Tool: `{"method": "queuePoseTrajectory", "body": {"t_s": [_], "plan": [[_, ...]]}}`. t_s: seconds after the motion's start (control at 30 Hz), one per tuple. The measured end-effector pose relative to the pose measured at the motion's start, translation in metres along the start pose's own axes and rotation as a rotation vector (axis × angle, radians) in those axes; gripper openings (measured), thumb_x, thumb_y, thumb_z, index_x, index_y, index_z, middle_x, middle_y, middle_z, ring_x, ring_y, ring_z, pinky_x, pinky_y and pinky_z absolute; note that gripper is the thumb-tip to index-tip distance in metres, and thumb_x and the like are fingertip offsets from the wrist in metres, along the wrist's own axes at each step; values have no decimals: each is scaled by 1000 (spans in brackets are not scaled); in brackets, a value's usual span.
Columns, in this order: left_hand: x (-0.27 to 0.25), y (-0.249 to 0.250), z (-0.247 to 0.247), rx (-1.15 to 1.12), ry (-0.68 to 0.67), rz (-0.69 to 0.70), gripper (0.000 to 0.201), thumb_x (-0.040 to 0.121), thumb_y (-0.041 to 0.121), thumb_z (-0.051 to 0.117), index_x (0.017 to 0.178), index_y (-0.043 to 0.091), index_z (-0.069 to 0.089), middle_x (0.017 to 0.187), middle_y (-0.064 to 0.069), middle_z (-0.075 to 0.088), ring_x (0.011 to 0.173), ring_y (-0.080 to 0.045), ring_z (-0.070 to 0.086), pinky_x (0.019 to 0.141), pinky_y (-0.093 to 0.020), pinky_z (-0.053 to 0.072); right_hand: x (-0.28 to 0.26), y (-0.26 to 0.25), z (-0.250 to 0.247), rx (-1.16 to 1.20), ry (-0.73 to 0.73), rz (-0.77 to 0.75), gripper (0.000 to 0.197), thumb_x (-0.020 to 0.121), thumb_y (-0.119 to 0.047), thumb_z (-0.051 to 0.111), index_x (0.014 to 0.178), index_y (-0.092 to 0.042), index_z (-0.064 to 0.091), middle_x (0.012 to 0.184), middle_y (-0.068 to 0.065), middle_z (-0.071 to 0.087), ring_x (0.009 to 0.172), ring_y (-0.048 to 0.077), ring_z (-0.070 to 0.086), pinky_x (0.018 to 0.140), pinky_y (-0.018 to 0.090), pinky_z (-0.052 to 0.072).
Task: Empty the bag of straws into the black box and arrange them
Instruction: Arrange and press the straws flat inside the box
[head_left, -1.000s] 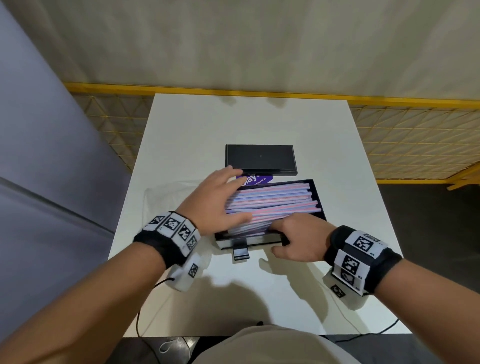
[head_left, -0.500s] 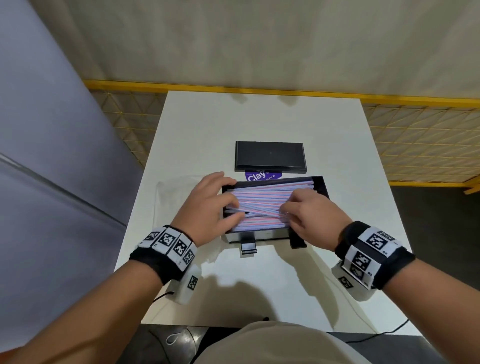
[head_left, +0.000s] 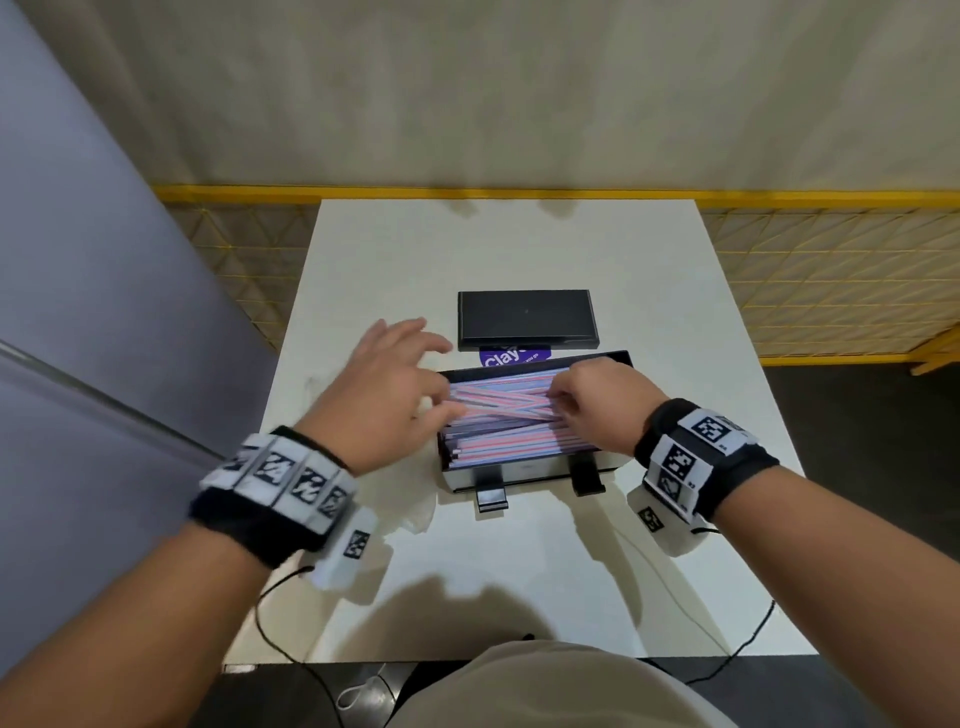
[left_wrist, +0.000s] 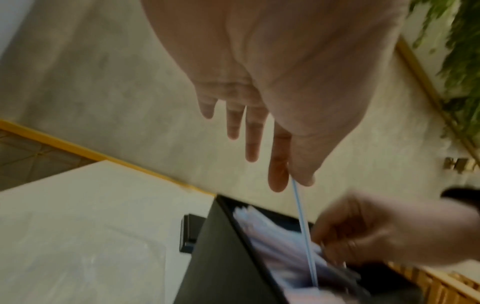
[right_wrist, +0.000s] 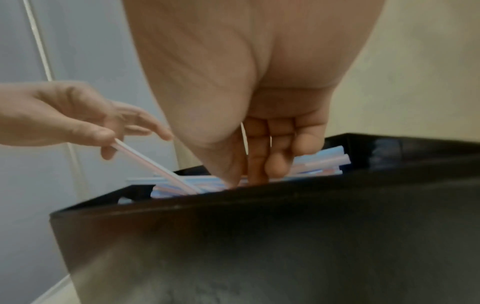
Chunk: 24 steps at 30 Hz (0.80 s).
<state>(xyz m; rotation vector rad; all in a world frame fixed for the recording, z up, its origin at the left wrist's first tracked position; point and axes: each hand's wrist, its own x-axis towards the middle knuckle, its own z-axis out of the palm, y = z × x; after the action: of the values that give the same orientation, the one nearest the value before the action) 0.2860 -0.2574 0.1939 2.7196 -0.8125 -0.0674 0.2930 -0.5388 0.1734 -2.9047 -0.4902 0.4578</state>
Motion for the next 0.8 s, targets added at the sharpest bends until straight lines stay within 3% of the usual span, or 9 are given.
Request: {"method": "queuePoseTrajectory", "body": {"t_s": [0.17, 0.27, 0.43, 0.53, 0.63, 0.73, 0.8], "plan": [[-24, -40, -45, -57, 113, -48, 46, 95, 59, 44, 87, 25, 75, 133, 2, 65, 140, -29, 46, 115, -55, 37, -10, 4, -15, 127, 10, 105, 26, 87, -18, 54, 104, -18, 73, 100, 3, 74, 97, 26, 66, 84, 35, 53], [-30, -52, -49, -141, 158, -106, 42, 95, 58, 45, 86, 29, 73, 133, 8, 63, 137, -23, 45, 113, -45, 36, -15, 8, -21, 211, 122, 124, 31, 84, -15, 59, 112, -16, 71, 98, 4, 69, 85, 21, 59, 80, 31, 49], [-22, -27, -12, -276, 139, -92, 44, 93, 59, 47, 90, 26, 76, 131, 6, 63, 133, -20, 46, 112, -29, 29, -25, 3, -22, 302, 182, -49, 41, 82, -27, 70, 122, -26, 64, 106, -3, 53, 79, 10, 51, 79, 28, 44], [-10, -6, 25, -235, 36, -87, 52, 95, 61, 39, 106, 27, 78, 142, 0, 59, 143, -26, 40, 120, -38, 28, -25, 4, -12, 145, 133, -68, 24, 88, -27, 65, 112, -24, 68, 102, -1, 54, 87, 20, 56, 76, 30, 43], [-6, 9, 50, -94, -11, -83, 71, 96, 66, 32, 143, 20, 59, 160, -8, 42, 152, -33, 30, 124, -51, 28, -28, 8, 2, 16, 107, -37, 21, 88, -26, 56, 100, -20, 71, 92, 3, 59, 93, 31, 58, 76, 36, 48], [-13, 11, 54, -237, -25, -168, 96, 87, 77, 45, 161, 18, 27, 170, -1, 21, 157, -19, 17, 128, -40, 19, -28, -1, 16, 39, 162, -125, 33, 89, -38, 43, 96, -20, 70, 90, 4, 59, 86, 30, 56, 76, 42, 49], [-18, 7, 58, -258, -76, -194, 120, 74, 81, 63, 164, 18, 15, 172, 2, 16, 159, -15, 12, 129, -39, 16, -20, -15, 22, 69, 140, -203, 27, 90, -39, 50, 101, -23, 70, 98, 3, 60, 90, 29, 56, 79, 42, 48]]}}
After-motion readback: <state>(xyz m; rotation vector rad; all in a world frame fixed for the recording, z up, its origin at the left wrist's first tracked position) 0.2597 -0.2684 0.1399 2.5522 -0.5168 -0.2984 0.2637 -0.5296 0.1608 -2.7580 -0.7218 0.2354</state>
